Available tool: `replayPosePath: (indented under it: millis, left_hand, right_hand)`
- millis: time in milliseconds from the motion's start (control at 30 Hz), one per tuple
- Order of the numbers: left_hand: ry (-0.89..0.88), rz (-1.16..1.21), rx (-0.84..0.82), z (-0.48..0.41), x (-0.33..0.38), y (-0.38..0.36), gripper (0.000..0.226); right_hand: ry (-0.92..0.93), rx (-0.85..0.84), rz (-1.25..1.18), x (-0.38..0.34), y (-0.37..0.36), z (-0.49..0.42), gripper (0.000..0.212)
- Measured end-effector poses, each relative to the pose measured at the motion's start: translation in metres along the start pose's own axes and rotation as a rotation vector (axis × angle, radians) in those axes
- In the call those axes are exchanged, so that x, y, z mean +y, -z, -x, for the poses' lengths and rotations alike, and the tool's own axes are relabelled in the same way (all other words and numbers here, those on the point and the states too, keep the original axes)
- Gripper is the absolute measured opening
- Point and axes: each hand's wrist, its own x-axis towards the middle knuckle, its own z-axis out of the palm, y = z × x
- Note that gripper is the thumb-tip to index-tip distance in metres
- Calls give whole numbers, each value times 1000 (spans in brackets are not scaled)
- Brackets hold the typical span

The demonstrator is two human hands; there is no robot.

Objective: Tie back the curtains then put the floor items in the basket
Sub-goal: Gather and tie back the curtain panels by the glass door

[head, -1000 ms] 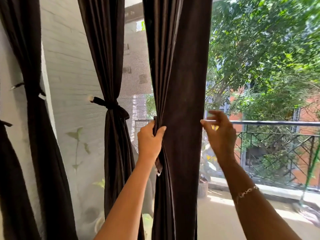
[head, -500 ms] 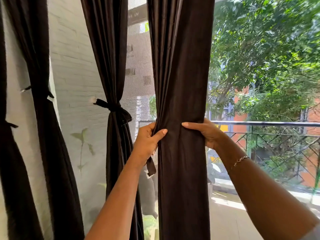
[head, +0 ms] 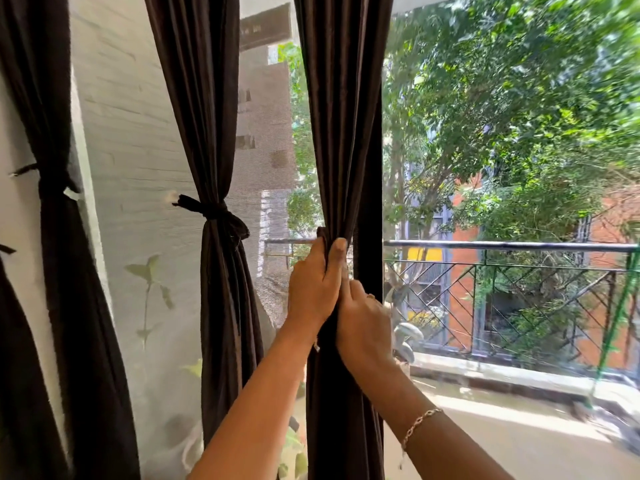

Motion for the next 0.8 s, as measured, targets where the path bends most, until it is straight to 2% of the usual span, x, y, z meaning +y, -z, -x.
replayPosePath:
  millis: [67, 167, 200, 267, 300, 333, 400, 433, 467, 533, 600, 633, 700, 733, 767, 800]
  left_hand:
    - [9, -11, -81, -4, 2, 3, 49]
    - [46, 12, -110, -12, -3, 10, 28]
    - [71, 67, -135, -14, -5, 15, 28]
    - [124, 237, -244, -15, -10, 25, 32]
    - [148, 316, -310, -16, -10, 30, 34]
    - [167, 381, -368, -17, -10, 34, 34]
    - [190, 440, -460, -19, -9, 39, 30]
    - [206, 455, -497, -21, -9, 40, 30]
    - [229, 475, -529, -22, -9, 42, 30]
    - [265, 507, -582, -25, -11, 45, 30]
    - [292, 505, -605, -27, -14, 47, 30]
    - [301, 476, -589, -29, -15, 47, 32]
    - [300, 368, -524, -32, -14, 45, 37]
    - [289, 299, -490, -33, -12, 43, 37]
    - [278, 222, -455, -34, -8, 39, 36]
    - [278, 145, -414, -35, -3, 35, 34]
  right_hand:
    - [54, -39, -144, 1, 2, 6, 49]
    - [55, -229, -499, 13, 7, 5, 54]
    - [26, -229, -678, 19, 10, 1, 48]
    - [-177, -72, -1043, 33, 15, -15, 33]
    - [-277, -26, -1174, 42, 18, -27, 33]
    - [-329, -39, -1246, 50, 20, -40, 44]
    - [-259, -233, -1245, 60, 23, -64, 71]
    - [-194, -368, -1255, 60, 26, -75, 78]
    - [-142, -494, -1289, 60, 27, -84, 77]
    - [-96, -635, -1290, 60, 27, -95, 55]
    - [-33, -618, -1045, 61, 28, -102, 24]
    - [33, -592, -849, 63, 30, -105, 19]
    - [126, -553, -509, 68, 33, -104, 31]
    - [96, -564, -467, 68, 36, -101, 35]
    - [10, -606, -533, 66, 40, -95, 37]
    - [-122, -669, -697, 63, 43, -88, 37]
